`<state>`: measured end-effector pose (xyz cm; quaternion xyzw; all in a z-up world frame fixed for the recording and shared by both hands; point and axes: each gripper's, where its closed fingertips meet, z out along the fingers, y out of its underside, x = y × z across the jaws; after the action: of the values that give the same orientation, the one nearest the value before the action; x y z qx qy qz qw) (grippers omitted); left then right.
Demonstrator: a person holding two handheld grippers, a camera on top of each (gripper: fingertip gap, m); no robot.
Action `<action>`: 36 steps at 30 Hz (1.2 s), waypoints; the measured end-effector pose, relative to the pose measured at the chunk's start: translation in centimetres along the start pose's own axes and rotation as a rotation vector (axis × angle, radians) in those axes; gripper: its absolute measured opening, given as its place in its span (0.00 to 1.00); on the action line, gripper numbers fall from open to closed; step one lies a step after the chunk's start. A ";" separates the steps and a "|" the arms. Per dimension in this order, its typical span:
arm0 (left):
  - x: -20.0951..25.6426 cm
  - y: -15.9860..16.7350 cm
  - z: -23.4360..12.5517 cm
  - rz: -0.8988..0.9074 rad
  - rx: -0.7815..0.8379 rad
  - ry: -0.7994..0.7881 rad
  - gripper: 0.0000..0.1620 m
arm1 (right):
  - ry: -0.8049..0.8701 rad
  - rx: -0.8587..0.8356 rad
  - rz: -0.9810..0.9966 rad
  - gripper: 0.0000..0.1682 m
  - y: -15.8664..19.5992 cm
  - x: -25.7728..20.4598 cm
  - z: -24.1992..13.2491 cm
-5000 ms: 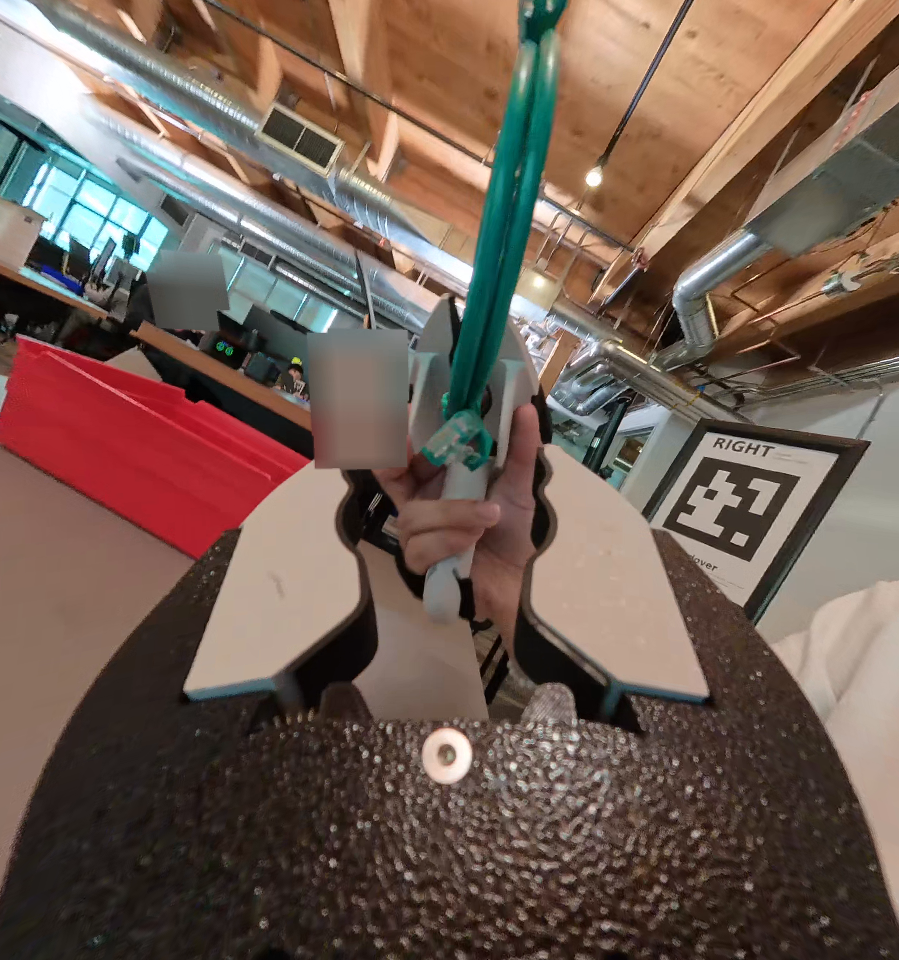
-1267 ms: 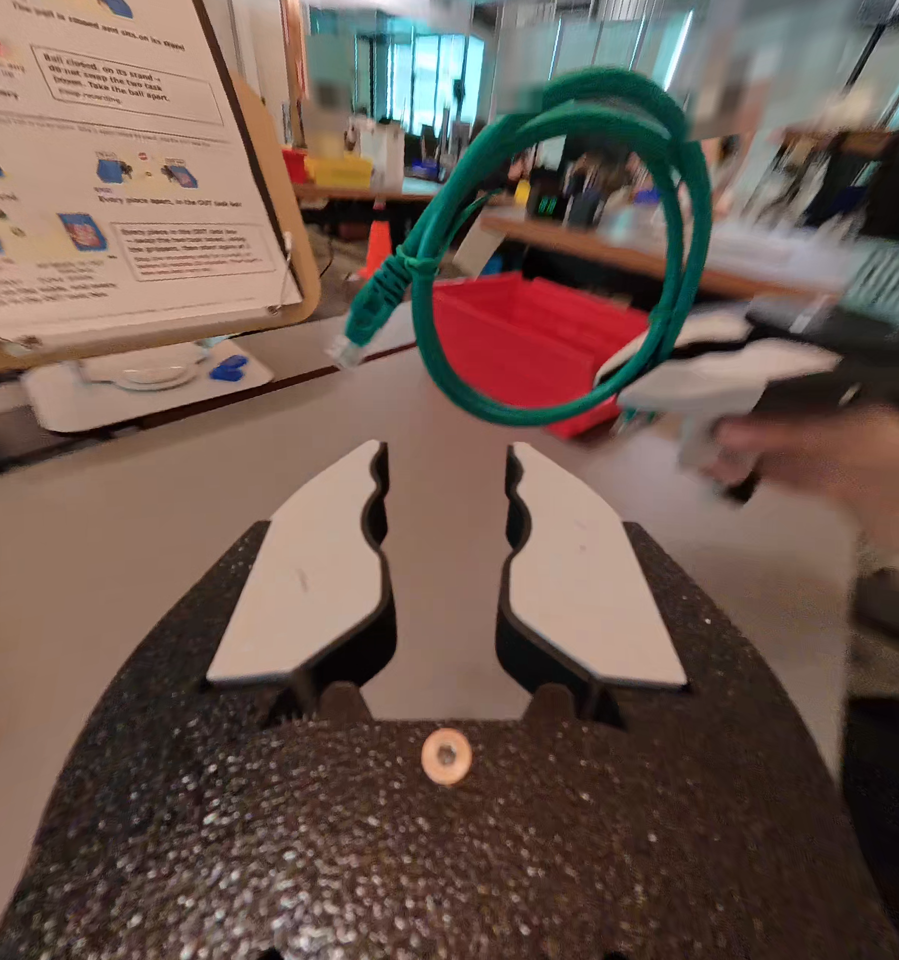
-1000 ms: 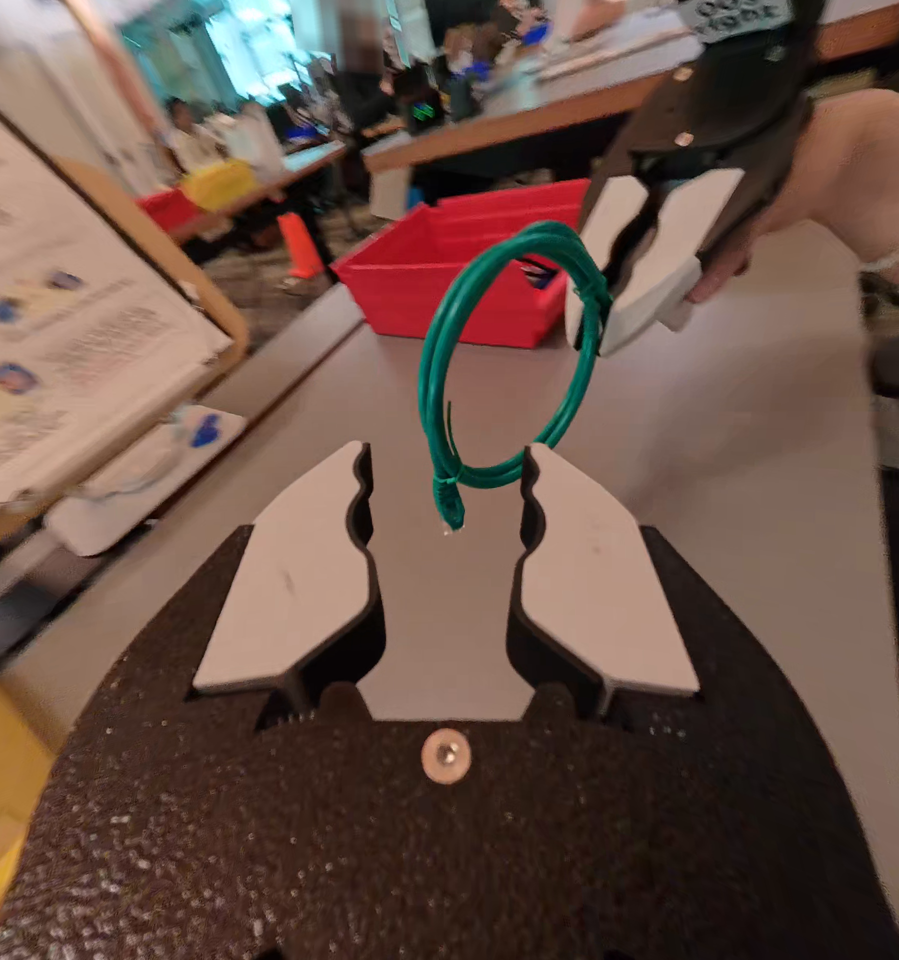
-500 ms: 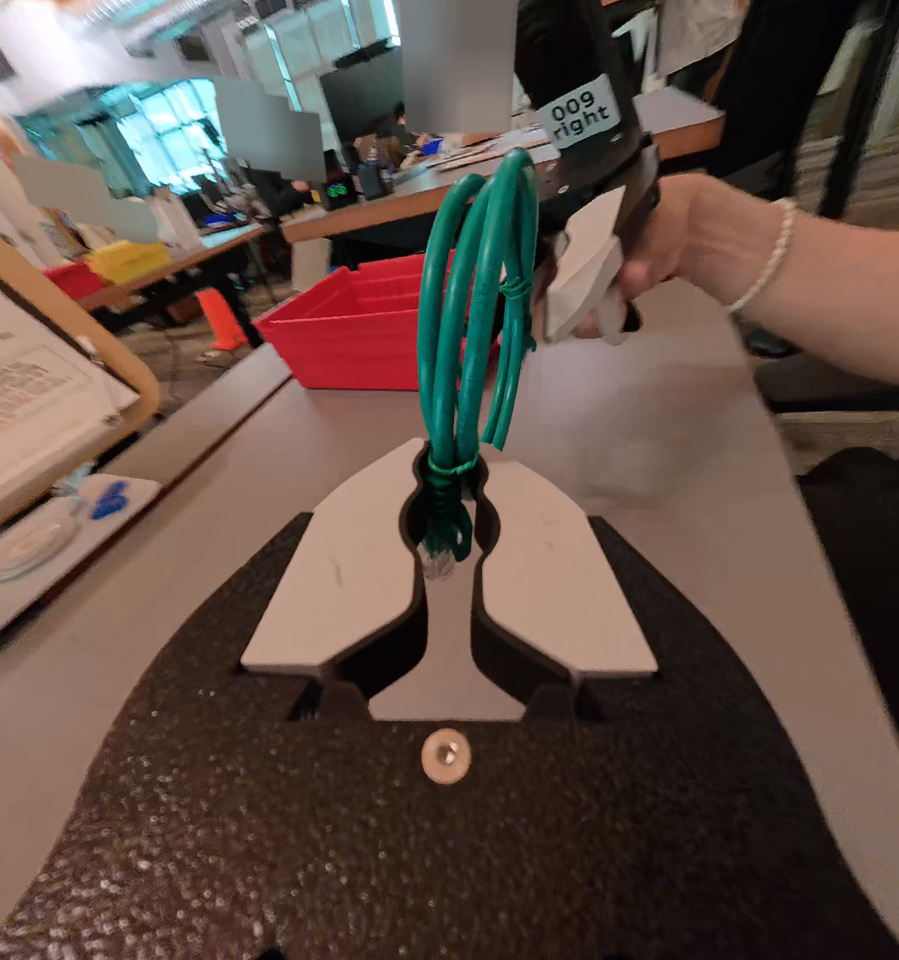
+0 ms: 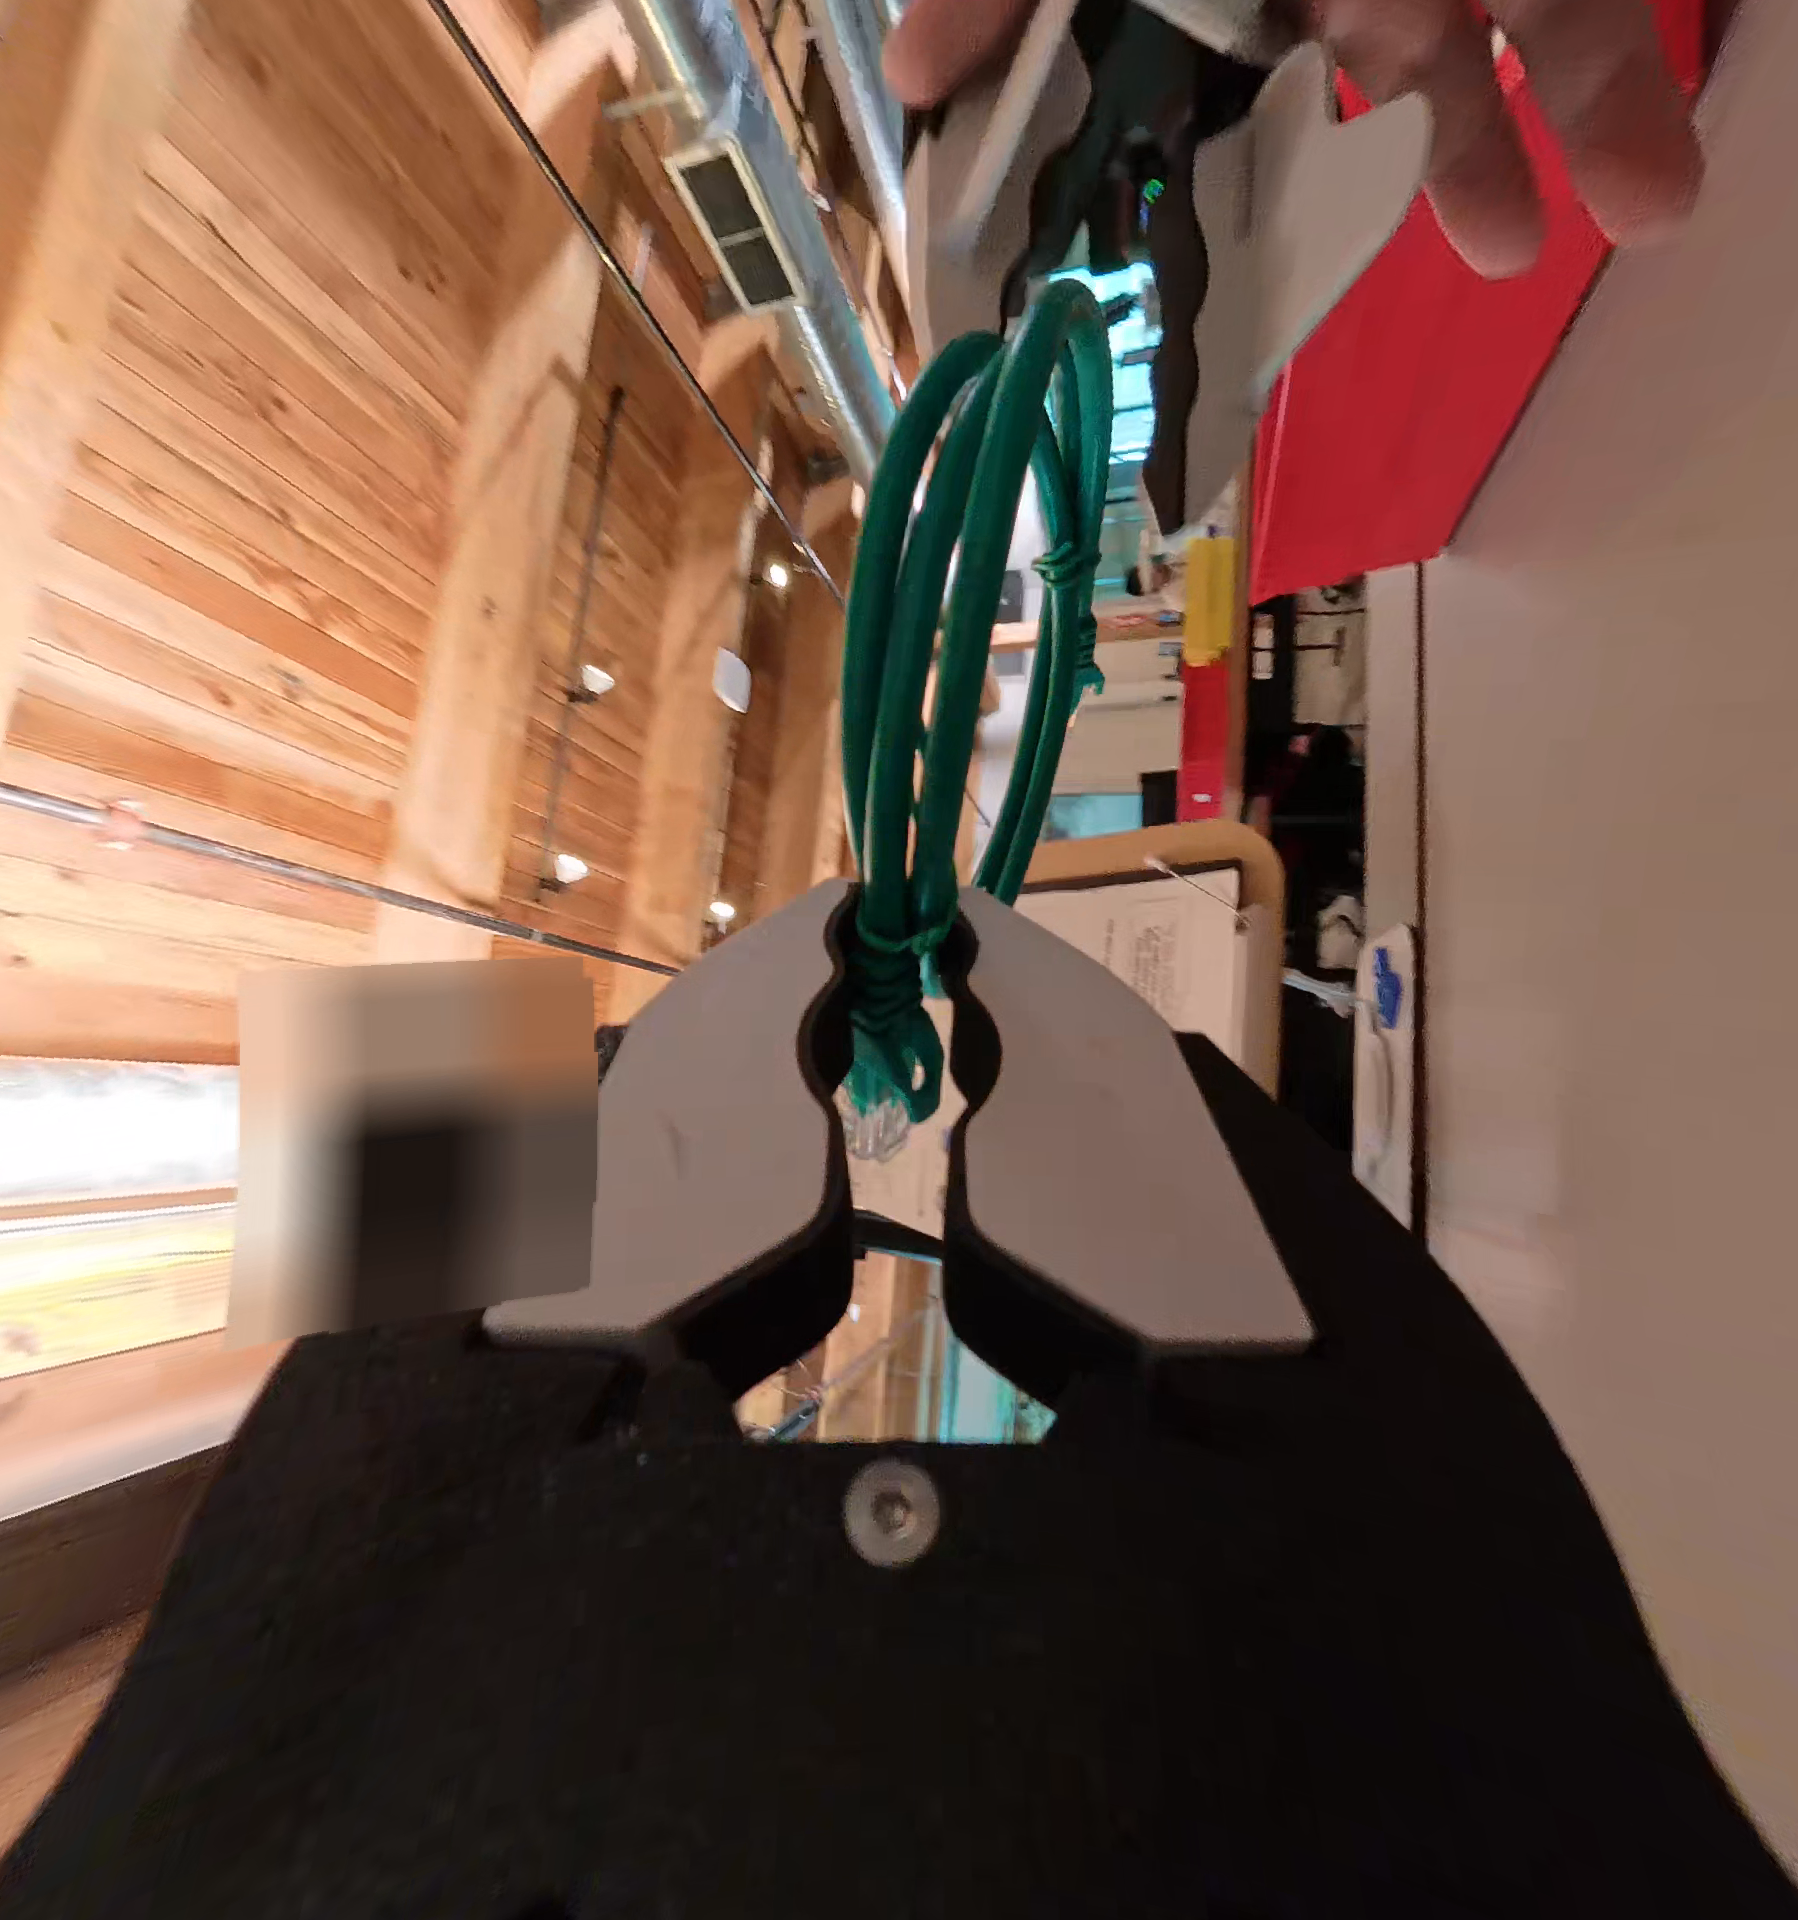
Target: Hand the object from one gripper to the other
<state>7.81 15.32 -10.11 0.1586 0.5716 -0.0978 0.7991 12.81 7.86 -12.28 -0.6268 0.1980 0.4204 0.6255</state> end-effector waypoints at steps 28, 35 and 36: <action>3.4 -2.0 0.8 -2.196 0.108 0.806 0.44 | -0.003 0.169 -0.535 0.08 -2.8 -3.2 0.1; 4.1 -3.2 0.7 -2.408 0.182 0.925 0.11 | 0.053 0.065 -0.728 0.08 -1.1 -3.4 1.6; 4.3 -3.0 0.7 -2.376 0.163 0.892 0.10 | 0.076 0.054 -0.723 0.08 -1.1 -3.1 1.6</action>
<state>8.89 12.40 -14.41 -0.3817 0.5719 -0.7241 -0.0530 11.49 8.70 -9.01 -0.6546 -0.0022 0.1432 0.7423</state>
